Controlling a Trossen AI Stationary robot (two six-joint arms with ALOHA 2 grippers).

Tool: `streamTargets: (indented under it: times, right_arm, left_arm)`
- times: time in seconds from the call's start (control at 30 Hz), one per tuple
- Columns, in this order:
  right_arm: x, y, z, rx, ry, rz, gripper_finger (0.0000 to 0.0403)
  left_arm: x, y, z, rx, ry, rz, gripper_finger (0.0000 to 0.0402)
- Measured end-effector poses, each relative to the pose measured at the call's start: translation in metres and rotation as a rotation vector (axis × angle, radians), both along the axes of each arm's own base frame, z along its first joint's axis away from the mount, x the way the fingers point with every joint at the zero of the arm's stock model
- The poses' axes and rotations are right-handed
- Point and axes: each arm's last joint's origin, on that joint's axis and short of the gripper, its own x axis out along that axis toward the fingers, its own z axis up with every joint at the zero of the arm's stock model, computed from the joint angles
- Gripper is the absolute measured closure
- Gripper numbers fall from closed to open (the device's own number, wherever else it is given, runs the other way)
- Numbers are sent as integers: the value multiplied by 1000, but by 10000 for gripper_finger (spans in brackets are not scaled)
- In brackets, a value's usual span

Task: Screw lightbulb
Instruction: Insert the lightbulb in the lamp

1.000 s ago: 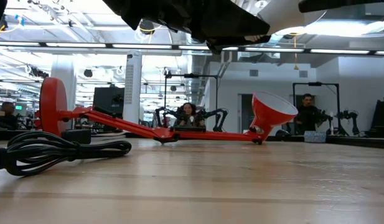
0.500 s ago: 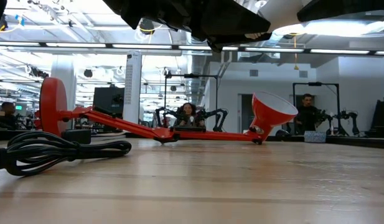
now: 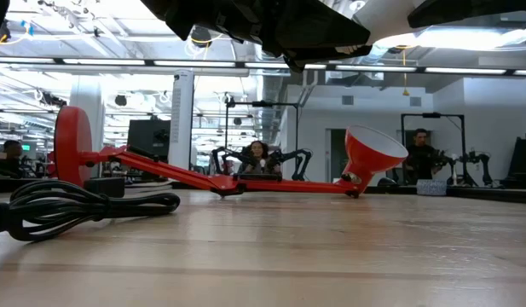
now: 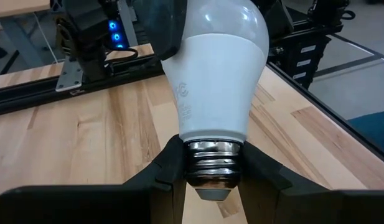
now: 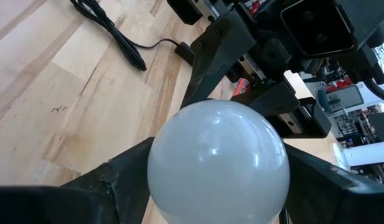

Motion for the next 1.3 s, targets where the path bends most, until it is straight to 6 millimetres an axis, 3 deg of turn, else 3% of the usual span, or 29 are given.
streamTargets:
  times: [0.23,0.47,0.63,0.87,1.03,1.3]
  right_arm:
    - [0,0,0,6,-2,-2,104]
    - [-1,0,0,47,-17,-23,105]
    - [-4,-4,-4,44,15,-58,105]
    - [-10,-17,-11,11,56,-169,105]
    - [-6,-40,-6,29,18,-311,105]
    - [-8,-92,-1,20,57,-570,105]
  left_arm:
    - [0,0,0,-12,4,4,290]
    - [-2,2,0,14,26,62,236]
    - [-12,8,4,119,114,218,210]
    - [-29,21,5,286,265,431,206]
    - [-27,50,-16,444,366,673,206]
    - [-16,90,-61,439,486,791,206]
